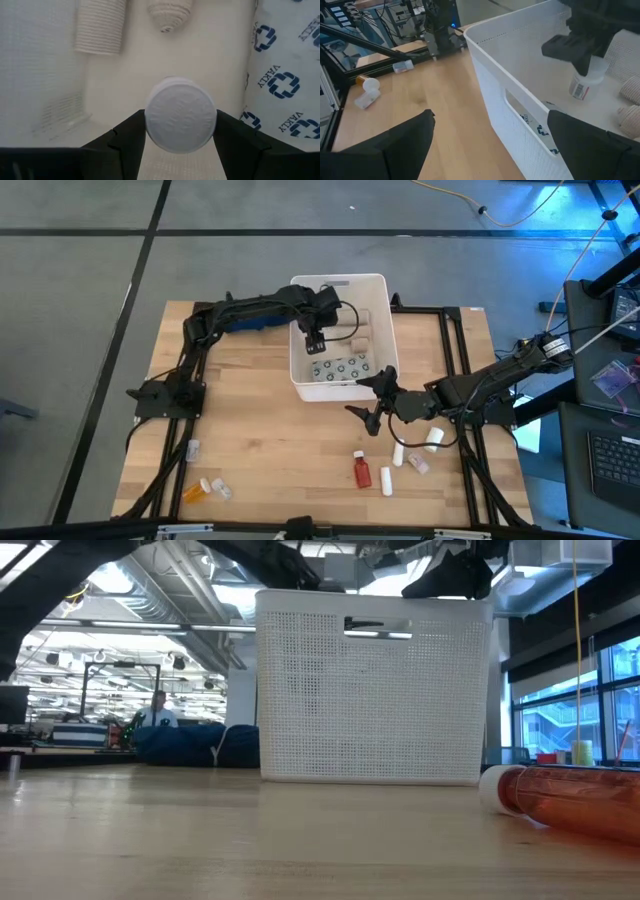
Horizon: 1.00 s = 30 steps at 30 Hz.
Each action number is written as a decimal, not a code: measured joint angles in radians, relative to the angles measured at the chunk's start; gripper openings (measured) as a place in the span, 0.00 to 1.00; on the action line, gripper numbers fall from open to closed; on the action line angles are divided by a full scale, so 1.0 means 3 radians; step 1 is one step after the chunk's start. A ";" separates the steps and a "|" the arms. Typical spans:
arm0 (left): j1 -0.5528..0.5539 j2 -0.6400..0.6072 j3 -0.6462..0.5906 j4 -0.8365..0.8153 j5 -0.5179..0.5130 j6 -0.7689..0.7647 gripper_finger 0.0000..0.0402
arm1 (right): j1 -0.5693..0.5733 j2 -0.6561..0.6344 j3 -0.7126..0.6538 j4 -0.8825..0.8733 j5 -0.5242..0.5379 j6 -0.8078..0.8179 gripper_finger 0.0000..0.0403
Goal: Pick & place medical supplies in basket/bin
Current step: Put the left white medicine bottle into the bin
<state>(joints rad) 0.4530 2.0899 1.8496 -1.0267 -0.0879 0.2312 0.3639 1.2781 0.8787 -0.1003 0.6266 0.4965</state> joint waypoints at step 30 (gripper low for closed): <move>0.0001 0.0055 -0.0003 0.0069 -0.0078 0.0137 0.60 | -0.0002 -0.0003 0.0008 0.0017 -0.0177 0.0078 0.96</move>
<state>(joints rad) 0.4534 2.1063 1.8488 -1.0061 -0.1112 0.2722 0.3633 1.2774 0.8810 -0.0953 0.5735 0.5200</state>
